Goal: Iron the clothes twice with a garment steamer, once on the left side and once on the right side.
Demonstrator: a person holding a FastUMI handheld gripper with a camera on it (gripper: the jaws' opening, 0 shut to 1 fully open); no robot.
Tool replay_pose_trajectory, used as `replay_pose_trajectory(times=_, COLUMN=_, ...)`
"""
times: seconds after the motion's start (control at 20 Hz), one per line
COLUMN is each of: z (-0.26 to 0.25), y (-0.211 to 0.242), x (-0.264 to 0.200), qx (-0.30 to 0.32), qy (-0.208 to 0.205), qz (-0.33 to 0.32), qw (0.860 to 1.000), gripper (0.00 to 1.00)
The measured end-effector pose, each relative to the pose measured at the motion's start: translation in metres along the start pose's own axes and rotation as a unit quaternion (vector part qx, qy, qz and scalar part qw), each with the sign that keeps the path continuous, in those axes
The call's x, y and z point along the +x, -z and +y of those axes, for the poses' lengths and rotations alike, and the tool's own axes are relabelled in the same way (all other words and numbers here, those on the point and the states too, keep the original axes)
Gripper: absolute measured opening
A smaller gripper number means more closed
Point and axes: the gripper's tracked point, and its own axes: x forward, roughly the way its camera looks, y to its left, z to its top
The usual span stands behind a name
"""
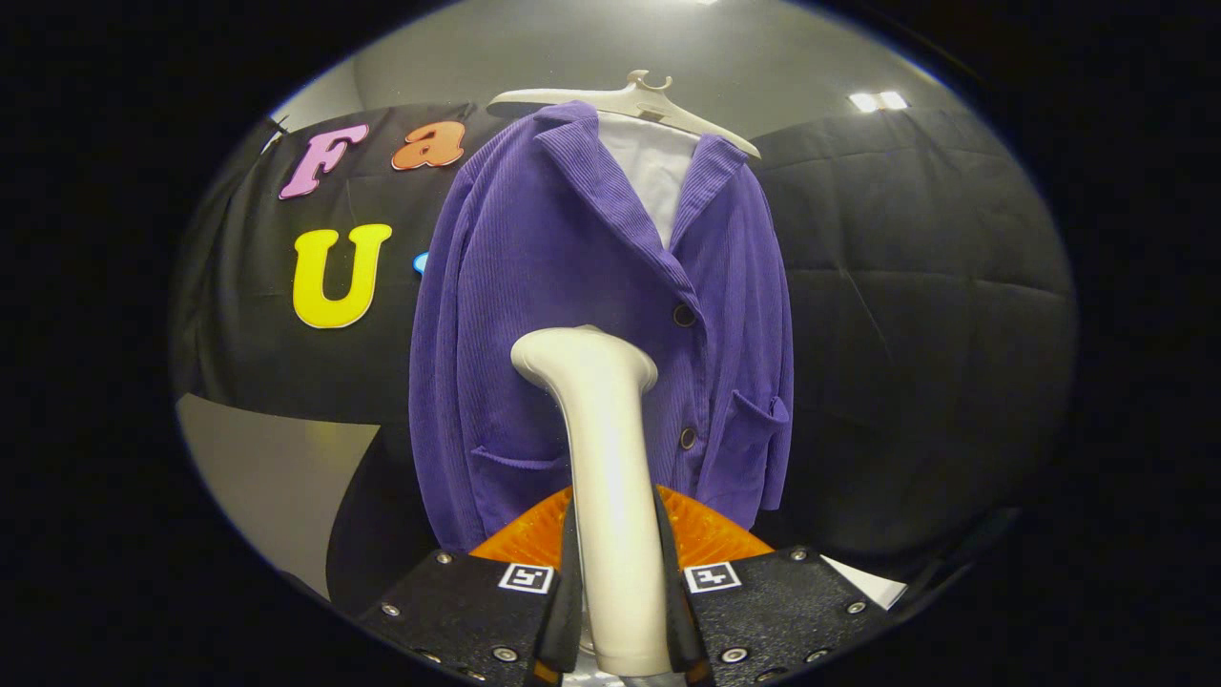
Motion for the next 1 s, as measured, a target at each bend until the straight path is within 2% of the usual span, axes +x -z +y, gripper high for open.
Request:
replay_pose_trajectory(times=0.45, z=0.004, y=0.052, x=0.000, qx=0.011, qy=0.031, qz=0.026, qw=0.999, gripper=0.36)
replay_pose_trajectory(times=0.6, z=0.008, y=0.069, x=-0.008, qx=0.007, qy=0.014, qz=0.047, qw=0.999, gripper=0.35)
replay_pose_trajectory(times=1.0, z=0.004, y=0.111, x=-0.030, qx=0.000, qy=-0.070, qz=0.094, qw=0.993, gripper=0.35)
